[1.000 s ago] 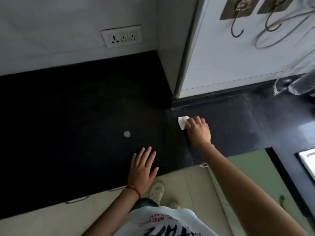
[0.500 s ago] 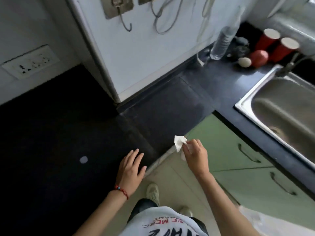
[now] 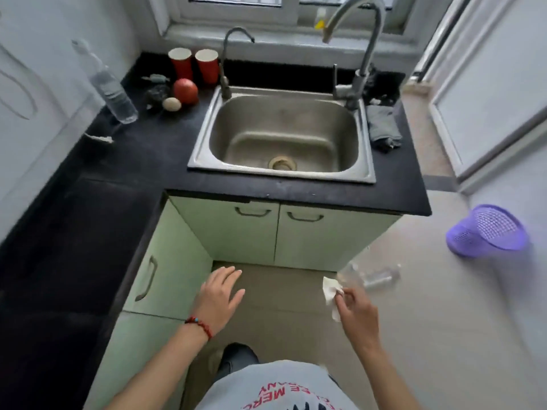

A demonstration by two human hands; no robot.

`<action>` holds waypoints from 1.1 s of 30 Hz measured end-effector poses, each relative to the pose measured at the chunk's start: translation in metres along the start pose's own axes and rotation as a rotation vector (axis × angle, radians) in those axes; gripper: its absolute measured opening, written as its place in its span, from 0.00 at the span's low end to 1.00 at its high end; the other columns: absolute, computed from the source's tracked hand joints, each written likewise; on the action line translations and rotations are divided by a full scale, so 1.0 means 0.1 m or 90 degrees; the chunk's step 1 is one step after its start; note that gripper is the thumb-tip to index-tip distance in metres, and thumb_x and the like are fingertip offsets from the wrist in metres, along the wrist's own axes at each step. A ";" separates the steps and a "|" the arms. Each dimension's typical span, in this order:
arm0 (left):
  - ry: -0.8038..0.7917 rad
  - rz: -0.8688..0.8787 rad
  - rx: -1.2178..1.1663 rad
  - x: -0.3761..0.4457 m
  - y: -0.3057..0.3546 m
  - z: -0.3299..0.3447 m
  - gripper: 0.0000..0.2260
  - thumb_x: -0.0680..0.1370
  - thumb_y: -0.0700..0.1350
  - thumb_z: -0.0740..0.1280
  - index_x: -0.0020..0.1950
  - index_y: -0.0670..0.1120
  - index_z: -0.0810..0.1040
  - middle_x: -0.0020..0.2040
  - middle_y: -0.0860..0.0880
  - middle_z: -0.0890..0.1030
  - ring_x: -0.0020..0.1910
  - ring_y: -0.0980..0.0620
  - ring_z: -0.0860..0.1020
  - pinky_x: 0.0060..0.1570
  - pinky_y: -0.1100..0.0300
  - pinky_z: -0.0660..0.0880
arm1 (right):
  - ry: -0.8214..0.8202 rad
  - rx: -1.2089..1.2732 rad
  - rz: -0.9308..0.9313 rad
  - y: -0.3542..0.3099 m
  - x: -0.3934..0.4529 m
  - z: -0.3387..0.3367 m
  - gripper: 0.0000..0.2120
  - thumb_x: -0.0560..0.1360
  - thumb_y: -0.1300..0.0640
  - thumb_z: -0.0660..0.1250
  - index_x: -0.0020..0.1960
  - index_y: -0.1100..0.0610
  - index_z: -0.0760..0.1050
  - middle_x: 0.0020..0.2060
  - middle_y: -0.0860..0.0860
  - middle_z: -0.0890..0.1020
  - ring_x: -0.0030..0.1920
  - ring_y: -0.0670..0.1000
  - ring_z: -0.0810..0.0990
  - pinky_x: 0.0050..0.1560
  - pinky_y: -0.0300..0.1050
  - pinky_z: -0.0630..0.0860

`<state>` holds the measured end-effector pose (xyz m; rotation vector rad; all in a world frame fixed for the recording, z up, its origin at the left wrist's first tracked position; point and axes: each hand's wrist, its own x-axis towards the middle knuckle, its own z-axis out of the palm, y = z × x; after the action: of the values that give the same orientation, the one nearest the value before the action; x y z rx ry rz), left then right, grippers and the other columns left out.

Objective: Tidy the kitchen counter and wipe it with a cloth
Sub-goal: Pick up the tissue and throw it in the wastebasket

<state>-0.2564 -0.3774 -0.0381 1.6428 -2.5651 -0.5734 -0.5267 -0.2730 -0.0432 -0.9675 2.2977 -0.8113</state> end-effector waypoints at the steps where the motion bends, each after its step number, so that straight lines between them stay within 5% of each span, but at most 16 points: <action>1: -0.025 0.028 0.016 0.08 0.26 0.09 0.21 0.71 0.56 0.56 0.53 0.46 0.81 0.50 0.48 0.84 0.51 0.49 0.82 0.46 0.54 0.80 | 0.019 0.010 0.028 0.21 0.00 -0.19 0.04 0.72 0.61 0.68 0.44 0.63 0.78 0.39 0.59 0.81 0.43 0.60 0.79 0.39 0.42 0.62; 4: -0.086 0.092 0.012 0.32 1.00 0.41 0.24 0.70 0.58 0.54 0.54 0.47 0.81 0.53 0.48 0.83 0.54 0.49 0.81 0.49 0.53 0.79 | 0.072 0.021 0.108 0.85 -0.04 -0.71 0.04 0.72 0.63 0.68 0.43 0.64 0.78 0.39 0.62 0.81 0.43 0.62 0.79 0.41 0.48 0.68; 7: -0.177 0.107 -0.044 0.53 1.73 0.69 0.33 0.68 0.62 0.49 0.63 0.45 0.75 0.64 0.46 0.76 0.65 0.49 0.72 0.64 0.53 0.70 | 0.116 0.041 0.198 1.45 -0.13 -1.15 0.03 0.72 0.63 0.68 0.40 0.61 0.77 0.37 0.61 0.80 0.42 0.62 0.79 0.41 0.50 0.70; 9: -0.245 0.076 -0.078 0.66 2.17 0.82 0.28 0.73 0.61 0.53 0.66 0.46 0.71 0.67 0.48 0.72 0.68 0.50 0.68 0.68 0.55 0.65 | 0.150 0.055 0.257 1.75 -0.20 -1.39 0.06 0.72 0.62 0.68 0.36 0.57 0.74 0.34 0.58 0.77 0.42 0.62 0.78 0.39 0.47 0.67; 12: -0.316 0.062 -0.103 0.86 2.67 1.05 0.19 0.78 0.51 0.60 0.67 0.46 0.70 0.67 0.47 0.72 0.67 0.49 0.68 0.66 0.56 0.65 | 0.203 0.073 0.335 2.08 -0.22 -1.68 0.09 0.72 0.62 0.68 0.35 0.56 0.71 0.33 0.55 0.74 0.40 0.61 0.78 0.39 0.45 0.65; 18: -0.374 0.054 -0.089 1.38 3.41 1.31 0.17 0.78 0.48 0.61 0.65 0.43 0.72 0.64 0.44 0.76 0.64 0.47 0.73 0.63 0.58 0.67 | 0.293 0.137 0.415 2.47 0.12 -2.19 0.05 0.72 0.64 0.67 0.37 0.60 0.76 0.34 0.57 0.75 0.38 0.55 0.73 0.41 0.44 0.64; 27: -0.483 0.018 -0.081 2.45 4.60 1.75 0.12 0.78 0.47 0.61 0.55 0.43 0.79 0.54 0.43 0.82 0.52 0.48 0.78 0.47 0.61 0.69 | 0.355 0.209 0.487 2.87 1.32 -3.21 0.17 0.73 0.60 0.66 0.29 0.48 0.66 0.31 0.51 0.73 0.36 0.55 0.71 0.33 0.42 0.66; 30: -0.502 0.050 -0.070 2.85 5.18 1.86 0.08 0.78 0.45 0.61 0.44 0.49 0.79 0.49 0.42 0.82 0.49 0.46 0.78 0.49 0.58 0.73 | 0.379 0.229 0.507 3.01 1.63 -3.59 0.18 0.73 0.60 0.65 0.28 0.50 0.65 0.28 0.50 0.72 0.32 0.54 0.69 0.32 0.40 0.65; 33: -0.491 0.110 -0.051 3.29 5.88 1.87 0.11 0.78 0.46 0.61 0.52 0.44 0.80 0.49 0.43 0.81 0.45 0.49 0.76 0.45 0.62 0.68 | 0.401 0.223 0.532 3.25 1.86 -3.89 0.14 0.73 0.60 0.65 0.30 0.54 0.69 0.30 0.55 0.76 0.33 0.55 0.72 0.32 0.41 0.66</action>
<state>-0.9545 -0.3975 -0.0725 1.3185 -3.0573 -1.5146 -1.0394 -0.1038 -0.0402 0.4748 2.5662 -1.1540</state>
